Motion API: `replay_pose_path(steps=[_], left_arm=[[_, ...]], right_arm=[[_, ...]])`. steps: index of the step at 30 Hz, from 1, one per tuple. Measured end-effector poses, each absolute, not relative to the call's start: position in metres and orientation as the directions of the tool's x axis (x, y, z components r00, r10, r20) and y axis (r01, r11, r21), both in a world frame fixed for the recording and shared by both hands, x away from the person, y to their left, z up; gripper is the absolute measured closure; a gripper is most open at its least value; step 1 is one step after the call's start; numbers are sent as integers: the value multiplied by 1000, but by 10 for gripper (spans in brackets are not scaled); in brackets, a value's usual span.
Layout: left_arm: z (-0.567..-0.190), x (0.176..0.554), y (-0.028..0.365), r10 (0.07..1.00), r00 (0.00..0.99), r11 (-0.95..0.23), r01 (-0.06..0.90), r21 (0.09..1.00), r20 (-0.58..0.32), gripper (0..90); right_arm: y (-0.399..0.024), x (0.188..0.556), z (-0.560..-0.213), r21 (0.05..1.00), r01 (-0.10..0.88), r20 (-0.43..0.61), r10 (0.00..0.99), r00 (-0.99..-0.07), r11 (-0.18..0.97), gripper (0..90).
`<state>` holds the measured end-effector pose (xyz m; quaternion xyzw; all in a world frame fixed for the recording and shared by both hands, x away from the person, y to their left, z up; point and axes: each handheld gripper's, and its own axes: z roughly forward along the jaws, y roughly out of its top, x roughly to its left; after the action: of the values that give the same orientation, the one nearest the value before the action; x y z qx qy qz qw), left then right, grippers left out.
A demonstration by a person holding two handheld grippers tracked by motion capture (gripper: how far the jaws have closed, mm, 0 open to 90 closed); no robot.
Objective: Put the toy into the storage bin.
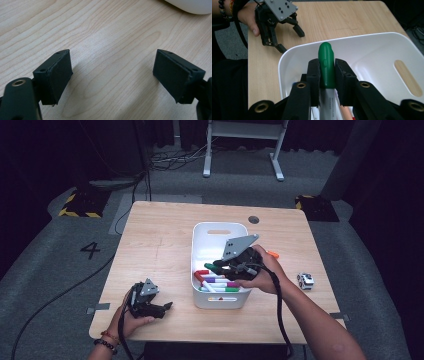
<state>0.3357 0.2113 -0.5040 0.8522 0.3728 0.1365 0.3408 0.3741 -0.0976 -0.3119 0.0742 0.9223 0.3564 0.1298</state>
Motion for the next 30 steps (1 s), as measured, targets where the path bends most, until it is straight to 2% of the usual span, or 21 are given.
replay_pose_path(steps=[13, 28, 30], left_arm=[[-504, 336, 211, 724, 689, -491, 542, 682, -25, 159], [-504, 335, 211, 727, 686, -491, 542, 682, -21, 159], [-504, 336, 211, 724, 689, -493, 539, 683, -21, 160]], right_arm=[[-76, 381, -344, 533, 93, -106, 175, -979, 841, 750], [-70, 388, -365, 421, 124, -67, 167, -984, 898, 745], [-70, 389, -366, 416, 129, -57, 168, -984, 900, 720]])
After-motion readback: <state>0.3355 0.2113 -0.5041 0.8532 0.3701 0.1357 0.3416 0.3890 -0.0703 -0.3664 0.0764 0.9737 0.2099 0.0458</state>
